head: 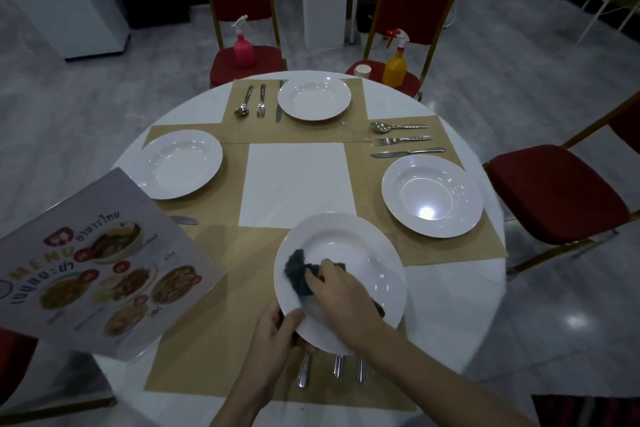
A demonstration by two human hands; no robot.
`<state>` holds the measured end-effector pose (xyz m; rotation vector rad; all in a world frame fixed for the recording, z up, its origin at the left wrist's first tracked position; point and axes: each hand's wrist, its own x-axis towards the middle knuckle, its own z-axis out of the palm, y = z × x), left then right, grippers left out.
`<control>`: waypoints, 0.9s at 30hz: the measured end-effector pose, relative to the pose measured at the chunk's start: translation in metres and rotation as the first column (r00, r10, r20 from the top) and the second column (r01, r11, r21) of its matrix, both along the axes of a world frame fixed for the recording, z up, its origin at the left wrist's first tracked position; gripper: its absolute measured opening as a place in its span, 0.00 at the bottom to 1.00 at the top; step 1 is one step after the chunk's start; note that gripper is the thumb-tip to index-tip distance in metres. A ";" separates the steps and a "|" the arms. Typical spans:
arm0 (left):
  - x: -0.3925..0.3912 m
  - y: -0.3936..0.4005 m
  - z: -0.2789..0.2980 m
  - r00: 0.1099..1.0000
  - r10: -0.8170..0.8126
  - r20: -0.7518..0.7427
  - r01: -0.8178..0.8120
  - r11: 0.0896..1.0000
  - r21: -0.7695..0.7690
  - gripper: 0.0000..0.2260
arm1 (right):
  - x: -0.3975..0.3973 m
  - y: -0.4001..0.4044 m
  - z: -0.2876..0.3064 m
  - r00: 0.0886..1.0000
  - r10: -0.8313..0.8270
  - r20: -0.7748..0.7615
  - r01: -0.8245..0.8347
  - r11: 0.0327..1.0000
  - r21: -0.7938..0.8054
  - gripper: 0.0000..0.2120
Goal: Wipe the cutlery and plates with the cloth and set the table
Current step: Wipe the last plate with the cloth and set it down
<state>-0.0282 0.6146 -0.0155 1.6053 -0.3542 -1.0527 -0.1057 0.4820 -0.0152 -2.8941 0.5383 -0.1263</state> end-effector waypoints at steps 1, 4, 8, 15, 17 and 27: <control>0.000 0.002 -0.001 1.000 0.000 -0.025 0.000 1.000 -0.002 0.10 | 0.004 -0.005 0.004 1.000 0.014 -0.014 -0.015 0.999 -0.044 0.17; 0.002 0.011 -0.004 0.997 0.008 -0.078 -0.010 1.000 -0.025 0.08 | 0.001 -0.042 0.007 0.987 -0.024 -0.157 0.002 0.990 -0.138 0.14; 0.006 0.020 -0.007 0.991 0.082 -0.102 -0.086 0.995 -0.045 0.10 | -0.017 -0.079 0.009 0.961 -0.147 -0.235 0.091 0.968 -0.232 0.13; 0.007 0.006 -0.016 0.979 0.142 -0.143 -0.154 0.986 -0.071 0.10 | -0.004 0.013 -0.015 0.975 0.067 -0.211 -0.040 0.991 0.131 0.19; 0.008 0.006 -0.015 0.972 0.157 -0.173 -0.176 0.979 -0.101 0.09 | 0.001 0.015 -0.015 0.981 0.062 -0.184 -0.042 0.993 0.111 0.18; 0.003 0.018 -0.011 0.972 0.146 -0.181 -0.163 0.983 -0.082 0.09 | -0.007 -0.071 0.021 0.956 -0.071 -0.284 0.017 0.982 -0.191 0.09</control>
